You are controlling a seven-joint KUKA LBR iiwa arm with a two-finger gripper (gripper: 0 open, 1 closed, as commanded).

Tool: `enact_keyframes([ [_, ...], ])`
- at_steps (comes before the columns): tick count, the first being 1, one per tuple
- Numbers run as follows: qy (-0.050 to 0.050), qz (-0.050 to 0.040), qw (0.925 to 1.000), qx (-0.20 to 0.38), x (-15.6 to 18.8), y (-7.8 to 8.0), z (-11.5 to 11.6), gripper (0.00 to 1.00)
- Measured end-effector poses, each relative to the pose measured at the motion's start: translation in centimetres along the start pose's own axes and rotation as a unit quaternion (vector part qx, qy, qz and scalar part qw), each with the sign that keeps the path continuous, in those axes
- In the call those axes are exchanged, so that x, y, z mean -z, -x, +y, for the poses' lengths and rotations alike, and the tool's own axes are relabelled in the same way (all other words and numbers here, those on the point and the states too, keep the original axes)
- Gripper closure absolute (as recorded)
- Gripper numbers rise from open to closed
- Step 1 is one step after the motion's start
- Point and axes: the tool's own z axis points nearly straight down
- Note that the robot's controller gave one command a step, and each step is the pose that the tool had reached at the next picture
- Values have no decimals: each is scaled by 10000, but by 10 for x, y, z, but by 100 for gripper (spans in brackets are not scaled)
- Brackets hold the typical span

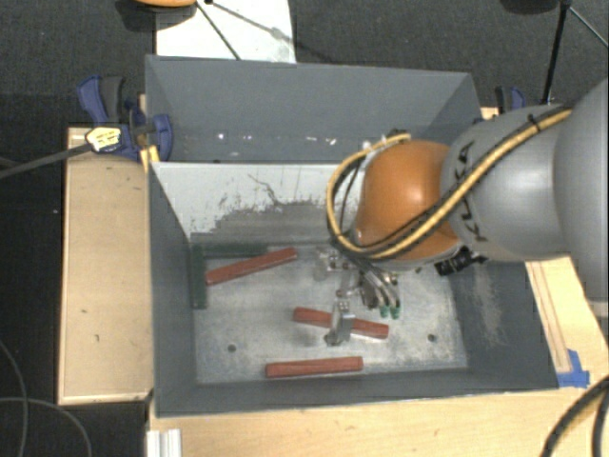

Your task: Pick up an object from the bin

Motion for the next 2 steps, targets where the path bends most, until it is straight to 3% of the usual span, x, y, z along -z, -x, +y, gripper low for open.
enact_keyframes([
  [1, -3, 30, 9990, 456, -45, 10, -2, 100],
  [2, -3, 29, 9990, 446, -45, 10, -2, 100],
])
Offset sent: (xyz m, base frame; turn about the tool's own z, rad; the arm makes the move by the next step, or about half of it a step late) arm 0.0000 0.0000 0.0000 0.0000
